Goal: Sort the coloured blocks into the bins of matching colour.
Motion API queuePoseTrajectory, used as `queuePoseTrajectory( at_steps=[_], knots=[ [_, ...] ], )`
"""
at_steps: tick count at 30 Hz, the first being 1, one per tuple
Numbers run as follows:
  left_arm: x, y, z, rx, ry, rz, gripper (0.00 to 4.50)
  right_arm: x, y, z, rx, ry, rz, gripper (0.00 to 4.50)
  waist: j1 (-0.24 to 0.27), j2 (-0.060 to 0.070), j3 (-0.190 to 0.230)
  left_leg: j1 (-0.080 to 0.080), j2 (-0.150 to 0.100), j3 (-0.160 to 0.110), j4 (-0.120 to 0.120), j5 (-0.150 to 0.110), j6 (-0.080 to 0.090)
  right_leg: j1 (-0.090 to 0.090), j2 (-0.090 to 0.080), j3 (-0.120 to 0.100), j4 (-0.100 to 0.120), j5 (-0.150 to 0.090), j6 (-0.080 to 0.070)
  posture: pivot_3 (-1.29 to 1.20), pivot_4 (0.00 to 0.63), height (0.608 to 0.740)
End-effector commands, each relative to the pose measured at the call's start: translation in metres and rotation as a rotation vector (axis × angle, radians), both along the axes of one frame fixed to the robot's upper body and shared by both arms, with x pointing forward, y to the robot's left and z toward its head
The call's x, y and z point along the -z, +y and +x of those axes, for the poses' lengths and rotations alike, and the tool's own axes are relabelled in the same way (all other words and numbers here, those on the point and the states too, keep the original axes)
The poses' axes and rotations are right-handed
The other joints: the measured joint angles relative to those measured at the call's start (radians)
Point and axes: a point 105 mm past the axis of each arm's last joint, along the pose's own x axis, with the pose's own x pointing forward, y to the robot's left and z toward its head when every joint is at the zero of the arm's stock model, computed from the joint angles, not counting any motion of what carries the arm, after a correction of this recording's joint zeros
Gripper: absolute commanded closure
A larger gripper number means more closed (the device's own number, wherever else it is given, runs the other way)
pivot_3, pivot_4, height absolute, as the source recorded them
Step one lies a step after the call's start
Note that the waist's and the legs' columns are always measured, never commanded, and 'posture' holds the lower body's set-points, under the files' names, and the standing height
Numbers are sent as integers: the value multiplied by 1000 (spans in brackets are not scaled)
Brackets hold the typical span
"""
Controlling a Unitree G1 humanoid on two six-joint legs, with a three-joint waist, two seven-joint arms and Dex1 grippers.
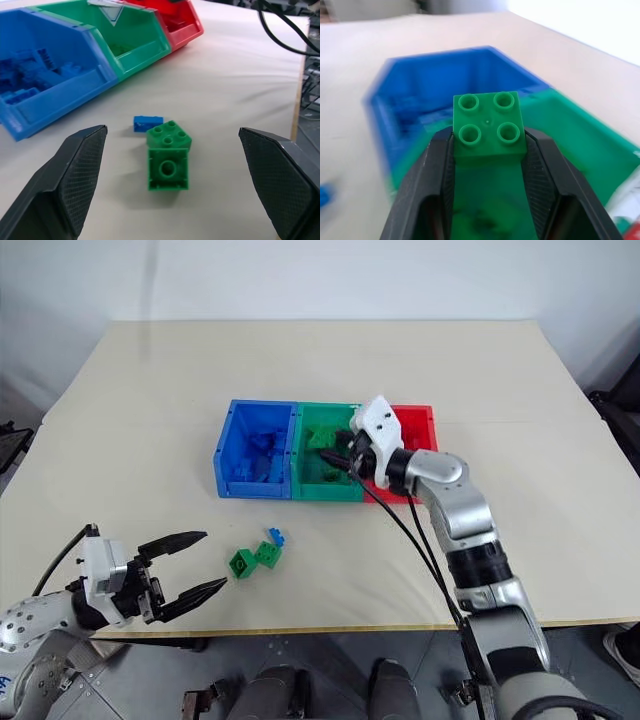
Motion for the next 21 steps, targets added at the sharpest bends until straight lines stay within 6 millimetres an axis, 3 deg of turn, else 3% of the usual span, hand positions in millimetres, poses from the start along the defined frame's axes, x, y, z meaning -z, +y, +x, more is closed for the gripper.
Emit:
queuePoseTrajectory(
  at_steps=[1, 4, 7, 10, 13, 16, 21],
  knots=[
    [-9, 4, -1, -15, -49, 34, 0, -14, 0, 10, 25, -77, 14, 1997, -3, 0, 0, 0, 0, 0, 0, 0, 0, 0, 0, 0, 0, 0, 0, 0, 150, 740],
    [-12, 7, -1, -25, -51, 35, 0, -18, 0, 10, 4, -100, 30, 1083, -9, 0, 0, 0, 0, 0, 0, 0, 0, 0, 1, 0, 0, 0, 0, 0, 150, 740],
    [-15, 13, 0, -41, -52, 36, 0, -27, -5, -5, -85, -150, 69, 119, -17, 0, 0, -1, 1, 0, -1, 0, 0, 0, 1, 0, 0, 0, 0, 0, 150, 740],
    [-14, 20, 1, -49, -42, 47, 0, -29, -16, -36, -255, -205, 86, 55, -16, 0, 0, -1, 1, -1, -1, 0, 0, 0, 2, 0, -1, 0, 0, 0, 150, 740],
    [-8, 33, 1, -55, 25, 35, 0, -12, -43, -72, -378, -215, 9, 55, -12, 0, 0, -1, 2, -2, 0, -2, 0, 1, 3, -1, -2, 0, 0, 0, 150, 740],
    [0, 45, 4, -64, 69, 80, 0, 20, -79, -85, -348, -102, -99, 55, -6, 0, 0, -1, 3, 0, 1, -3, 0, 2, 4, -1, -3, 0, 0, 0, 150, 740],
    [3, 53, 11, -40, 64, 138, 0, 46, -124, -99, -248, 3, -144, 55, 0, 0, 0, 1, 8, 5, 3, -4, -1, 2, 7, 0, -4, 0, 0, 0, 150, 740]
  ],
)
